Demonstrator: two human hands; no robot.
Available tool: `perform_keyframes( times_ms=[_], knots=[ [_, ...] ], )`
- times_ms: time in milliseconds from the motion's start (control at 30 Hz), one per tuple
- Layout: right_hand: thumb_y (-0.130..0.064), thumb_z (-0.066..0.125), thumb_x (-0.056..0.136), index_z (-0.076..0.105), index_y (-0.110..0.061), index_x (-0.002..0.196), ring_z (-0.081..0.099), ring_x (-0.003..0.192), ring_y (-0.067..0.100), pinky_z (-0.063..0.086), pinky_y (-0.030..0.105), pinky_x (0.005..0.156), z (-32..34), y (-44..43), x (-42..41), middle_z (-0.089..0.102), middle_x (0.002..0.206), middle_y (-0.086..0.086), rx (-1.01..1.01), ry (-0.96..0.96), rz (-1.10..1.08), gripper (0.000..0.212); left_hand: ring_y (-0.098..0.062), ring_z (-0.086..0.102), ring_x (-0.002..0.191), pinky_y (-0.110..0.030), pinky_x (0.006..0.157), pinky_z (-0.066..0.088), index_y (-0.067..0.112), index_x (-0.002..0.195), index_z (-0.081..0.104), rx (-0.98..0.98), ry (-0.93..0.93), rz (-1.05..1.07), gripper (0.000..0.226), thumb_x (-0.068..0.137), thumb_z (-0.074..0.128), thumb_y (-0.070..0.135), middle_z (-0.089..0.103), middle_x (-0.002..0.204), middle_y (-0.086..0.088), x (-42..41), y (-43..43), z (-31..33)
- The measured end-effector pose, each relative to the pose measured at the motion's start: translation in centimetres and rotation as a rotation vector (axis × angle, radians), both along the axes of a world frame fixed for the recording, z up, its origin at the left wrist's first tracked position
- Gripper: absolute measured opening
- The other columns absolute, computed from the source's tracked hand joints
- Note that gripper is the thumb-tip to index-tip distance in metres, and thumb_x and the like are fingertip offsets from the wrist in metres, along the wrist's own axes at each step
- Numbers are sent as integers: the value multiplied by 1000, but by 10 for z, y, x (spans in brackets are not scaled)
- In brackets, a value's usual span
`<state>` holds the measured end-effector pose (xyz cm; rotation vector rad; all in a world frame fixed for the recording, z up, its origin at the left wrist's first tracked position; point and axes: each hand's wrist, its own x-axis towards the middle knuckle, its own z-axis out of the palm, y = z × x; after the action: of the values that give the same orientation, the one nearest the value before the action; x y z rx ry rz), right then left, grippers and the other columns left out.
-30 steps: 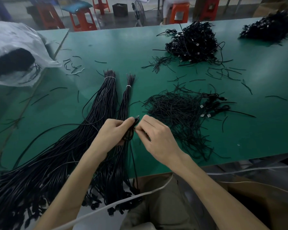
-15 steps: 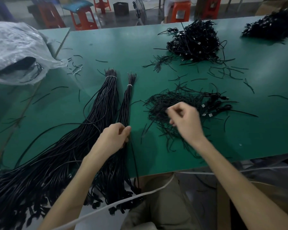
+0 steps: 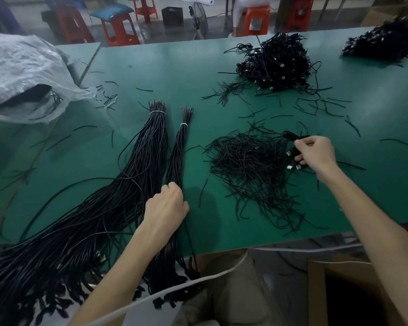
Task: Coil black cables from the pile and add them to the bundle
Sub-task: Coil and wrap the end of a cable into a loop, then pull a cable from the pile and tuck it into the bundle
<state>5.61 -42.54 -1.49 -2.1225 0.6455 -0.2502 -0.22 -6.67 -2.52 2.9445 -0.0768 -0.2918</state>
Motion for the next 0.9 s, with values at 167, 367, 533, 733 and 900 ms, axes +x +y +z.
perform_keyframes(
  times_ms=[167, 367, 533, 733, 900],
  knots=[
    [-22, 56, 105, 60, -3, 128, 68, 73, 15, 57, 34, 69, -2, 14, -9, 67, 114, 10, -60, -35, 29, 30, -19, 45, 55, -32, 50, 32, 13, 77, 40, -23, -49, 34, 29, 100, 52, 25, 50, 73, -1, 1, 5, 2],
    [-16, 64, 100, 62, -15, 130, 63, 88, 8, 51, 17, 80, 11, 86, -38, 59, 110, -2, -185, -138, 389, 30, -13, 57, 49, -26, 51, 48, 2, 84, 64, -569, 146, 63, 31, 98, 56, 29, 68, 58, -10, 4, 3, 22],
    [-2, 65, 94, 37, -52, 149, 60, 103, 1, 48, 18, 93, 10, 167, -64, 57, 124, -13, -62, -70, 997, 79, -20, 63, 53, -30, 55, 52, -2, 88, 65, -860, 173, 28, 25, 100, 55, 17, 70, 60, -11, 1, -6, 30],
    [-6, 61, 96, 61, -18, 135, 62, 109, 13, 51, 31, 97, -6, 197, -62, 68, 122, 1, -16, -137, 920, 41, -7, 64, 62, -18, 57, 49, 18, 86, 67, -790, -22, -37, 21, 104, 59, 25, 71, 73, 2, 7, 20, 15],
    [-27, 55, 106, 67, -17, 115, 66, 79, 9, 51, 20, 71, -21, 193, -63, 69, 90, -6, 186, -144, 787, 18, -10, 49, 133, -27, 113, 40, 16, 136, 61, -487, -175, -295, 33, 104, 58, 26, 53, 144, 2, 29, 24, -8]
  ],
)
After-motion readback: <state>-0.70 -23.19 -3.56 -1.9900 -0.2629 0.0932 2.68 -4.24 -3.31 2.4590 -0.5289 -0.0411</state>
